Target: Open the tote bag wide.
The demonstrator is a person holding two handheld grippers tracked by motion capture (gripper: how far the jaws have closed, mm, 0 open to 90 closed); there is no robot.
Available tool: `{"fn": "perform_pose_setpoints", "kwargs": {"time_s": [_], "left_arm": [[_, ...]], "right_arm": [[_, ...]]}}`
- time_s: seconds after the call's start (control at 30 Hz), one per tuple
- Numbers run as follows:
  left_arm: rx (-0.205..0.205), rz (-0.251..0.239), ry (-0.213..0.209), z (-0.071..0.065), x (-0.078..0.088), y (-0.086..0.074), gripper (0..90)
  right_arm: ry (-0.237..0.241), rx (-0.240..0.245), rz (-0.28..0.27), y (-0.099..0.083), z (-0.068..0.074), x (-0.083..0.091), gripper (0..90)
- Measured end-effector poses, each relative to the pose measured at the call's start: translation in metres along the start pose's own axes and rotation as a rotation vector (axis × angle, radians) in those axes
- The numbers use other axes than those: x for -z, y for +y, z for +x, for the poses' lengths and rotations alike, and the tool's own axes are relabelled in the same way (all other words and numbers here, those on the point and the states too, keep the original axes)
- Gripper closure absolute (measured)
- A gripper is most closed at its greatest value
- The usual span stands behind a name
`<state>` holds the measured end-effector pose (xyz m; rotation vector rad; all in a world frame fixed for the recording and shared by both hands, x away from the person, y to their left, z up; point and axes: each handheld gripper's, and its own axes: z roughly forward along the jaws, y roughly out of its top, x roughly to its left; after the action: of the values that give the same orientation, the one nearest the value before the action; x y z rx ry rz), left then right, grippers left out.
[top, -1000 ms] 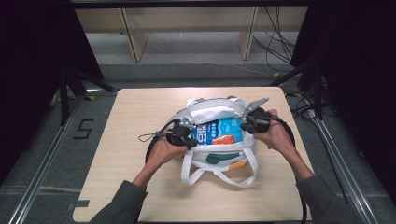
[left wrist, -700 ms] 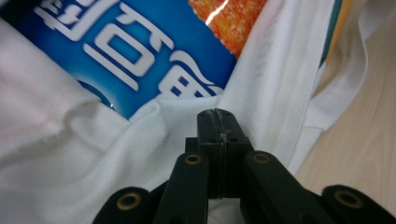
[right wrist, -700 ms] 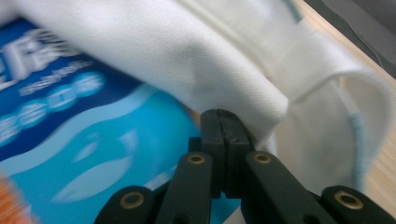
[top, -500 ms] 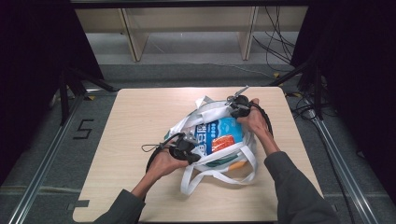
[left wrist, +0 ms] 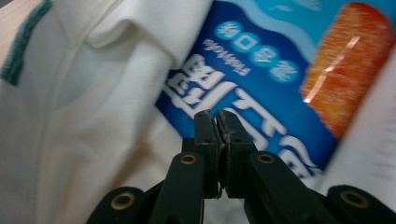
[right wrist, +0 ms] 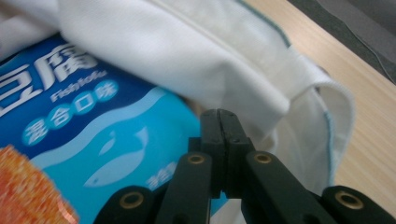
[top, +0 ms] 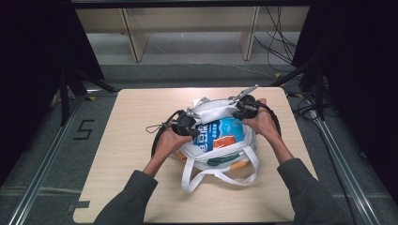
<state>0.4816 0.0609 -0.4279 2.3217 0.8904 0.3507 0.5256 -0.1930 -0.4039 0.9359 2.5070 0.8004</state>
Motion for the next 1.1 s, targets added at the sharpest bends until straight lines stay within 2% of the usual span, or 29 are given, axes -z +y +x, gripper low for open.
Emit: {"fn": "perform_pose_setpoints", "kwargs": {"time_s": [0.03,0.07,0.1,0.17,0.2,0.23,0.27,0.3,0.33,0.4,0.43,0.53,0.57,0.6,0.67,0.7,0.73,0.77,0.8,0.87,0.9,0.93,1.1], "left_arm": [[0.006,0.019,0.012,0.003,-0.002,0.000,87.6],[0.010,0.030,0.024,0.006,-0.005,-0.002,88.1],[0.007,0.055,0.055,0.008,-0.006,-0.004,88.9],[-0.001,0.064,0.070,0.010,-0.005,-0.005,89.0],[-0.030,0.105,0.118,0.015,-0.001,-0.007,89.1],[-0.030,0.105,0.118,0.015,-0.001,-0.007,89.2],[-0.045,0.149,0.164,0.025,0.004,-0.012,89.3],[-0.045,0.149,0.164,0.025,0.004,-0.012,89.3],[-0.017,0.107,0.160,0.028,0.005,-0.014,89.3],[-0.015,0.103,0.162,0.030,0.008,-0.016,89.3],[-0.040,0.114,0.179,0.028,0.008,-0.014,89.3],[-0.047,0.110,0.170,0.024,0.008,-0.013,89.1],[-0.016,0.073,0.143,0.021,0.009,-0.014,87.8],[-0.010,0.055,0.127,0.021,0.012,-0.014,87.5],[0.003,0.043,0.110,0.021,0.014,-0.014,87.3],[0.031,0.005,0.092,0.022,0.018,-0.014,86.7],[0.031,0.005,0.092,0.022,0.018,-0.014,86.3],[0.040,-0.026,0.078,0.024,0.024,-0.015,86.1],[0.040,-0.026,0.078,0.024,0.024,-0.015,85.6],[0.067,-0.059,0.063,0.023,0.029,-0.016,85.2],[0.059,-0.062,0.061,0.023,0.031,-0.016,84.8],[0.069,-0.074,0.055,0.023,0.033,-0.017,83.8],[0.079,-0.112,0.041,0.024,0.047,-0.025,79.5]], "right_arm": [[0.001,-0.005,-0.008,-0.003,0.002,0.000,90.0],[0.001,0.002,0.016,-0.005,0.002,0.001,90.0],[-0.002,-0.016,0.034,-0.011,0.003,0.002,90.0],[0.003,-0.010,0.035,-0.013,0.002,0.002,90.0],[0.003,-0.017,0.038,-0.017,0.000,0.002,90.0],[0.003,-0.017,0.038,-0.017,0.000,0.002,90.0],[-0.009,-0.015,0.041,-0.019,-0.001,0.004,90.0],[-0.007,-0.021,0.045,-0.019,-0.001,0.006,90.0],[-0.007,-0.021,0.045,-0.019,-0.001,0.006,90.0],[-0.011,-0.020,0.044,-0.020,-0.002,0.008,90.0],[-0.016,-0.019,0.035,-0.020,-0.001,0.010,90.0],[-0.010,-0.010,0.024,-0.019,0.000,0.014,90.0],[-0.009,0.000,0.009,-0.018,0.004,0.018,90.0],[-0.003,-0.011,-0.012,-0.018,0.006,0.018,90.0],[-0.001,0.003,-0.003,-0.017,0.006,0.022,90.0],[0.008,0.005,-0.011,-0.016,0.008,0.024,90.0],[0.007,0.002,-0.014,-0.016,0.009,0.026,90.0],[0.011,-0.004,-0.021,-0.016,0.010,0.027,90.0],[0.011,-0.004,-0.021,-0.016,0.010,0.027,90.0],[0.017,0.004,-0.021,-0.016,0.011,0.030,90.0],[0.005,0.001,-0.051,-0.017,0.012,0.028,90.0],[0.015,0.007,-0.029,-0.016,0.012,0.034,90.0],[0.015,0.014,-0.064,-0.017,0.015,0.041,89.5]]}}
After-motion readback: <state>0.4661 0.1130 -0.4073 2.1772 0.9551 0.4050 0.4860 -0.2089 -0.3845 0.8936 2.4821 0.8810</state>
